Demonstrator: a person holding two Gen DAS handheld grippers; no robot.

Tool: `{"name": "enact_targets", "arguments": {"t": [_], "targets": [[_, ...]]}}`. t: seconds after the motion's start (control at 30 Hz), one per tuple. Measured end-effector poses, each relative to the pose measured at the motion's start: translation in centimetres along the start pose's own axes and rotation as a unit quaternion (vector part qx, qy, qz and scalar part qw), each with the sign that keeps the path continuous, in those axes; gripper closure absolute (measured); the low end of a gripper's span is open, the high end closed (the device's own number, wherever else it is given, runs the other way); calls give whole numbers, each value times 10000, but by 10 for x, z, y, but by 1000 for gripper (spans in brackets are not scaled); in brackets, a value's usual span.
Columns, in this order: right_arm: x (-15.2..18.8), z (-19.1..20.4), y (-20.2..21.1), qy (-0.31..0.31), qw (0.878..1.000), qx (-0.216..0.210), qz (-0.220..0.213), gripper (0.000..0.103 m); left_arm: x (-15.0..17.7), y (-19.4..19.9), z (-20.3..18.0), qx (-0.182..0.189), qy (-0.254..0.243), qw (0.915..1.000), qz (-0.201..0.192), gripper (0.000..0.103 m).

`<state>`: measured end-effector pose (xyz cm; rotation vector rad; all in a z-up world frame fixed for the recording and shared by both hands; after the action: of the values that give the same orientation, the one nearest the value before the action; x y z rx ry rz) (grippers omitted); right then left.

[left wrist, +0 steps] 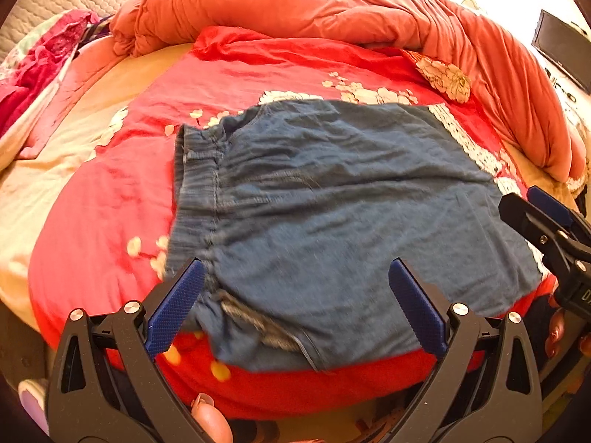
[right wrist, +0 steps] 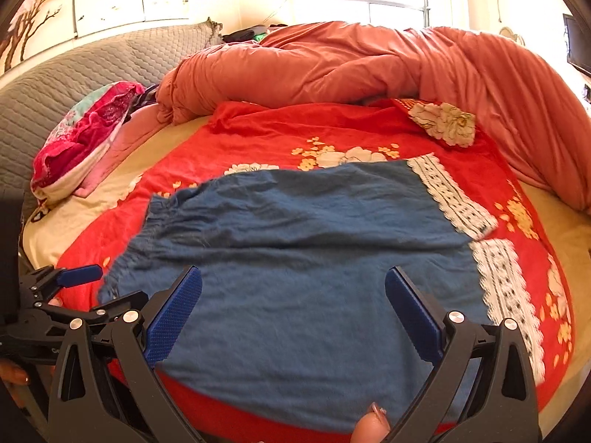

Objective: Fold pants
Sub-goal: 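Move the left tool to the elastic cuff while the right tool reaches the denim leg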

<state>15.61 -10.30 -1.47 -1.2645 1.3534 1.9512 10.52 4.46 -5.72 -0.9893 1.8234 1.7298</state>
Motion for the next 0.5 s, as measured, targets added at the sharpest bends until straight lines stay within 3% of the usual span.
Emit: {"name": "enact_targets", "arguments": {"t": [0.23,0.37,0.5], "targets": [[-19,7,-39,245,9995,-112,187,4,-38,-18,27,-103,139,9998,-91,9],[-26,9,-62,427,9987,-141,228,4,-61,-38,53,-464,97,9988,-100,9],[-27,14,-86,577,9971,-290,400,4,-72,-62,78,-592,167,9981,49,9]]}}
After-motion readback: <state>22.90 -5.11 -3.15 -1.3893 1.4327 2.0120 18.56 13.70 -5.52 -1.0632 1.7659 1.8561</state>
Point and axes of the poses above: each gripper's, at about its wrist camera, not at the fingertips, and y roughly against the way its jaws point, z to its left, x to its underside, the point moved 10 cm from there along -y, roughly the way its jaws point, and after that the axes turned 11 degrees about -z, right-handed, at the moved point
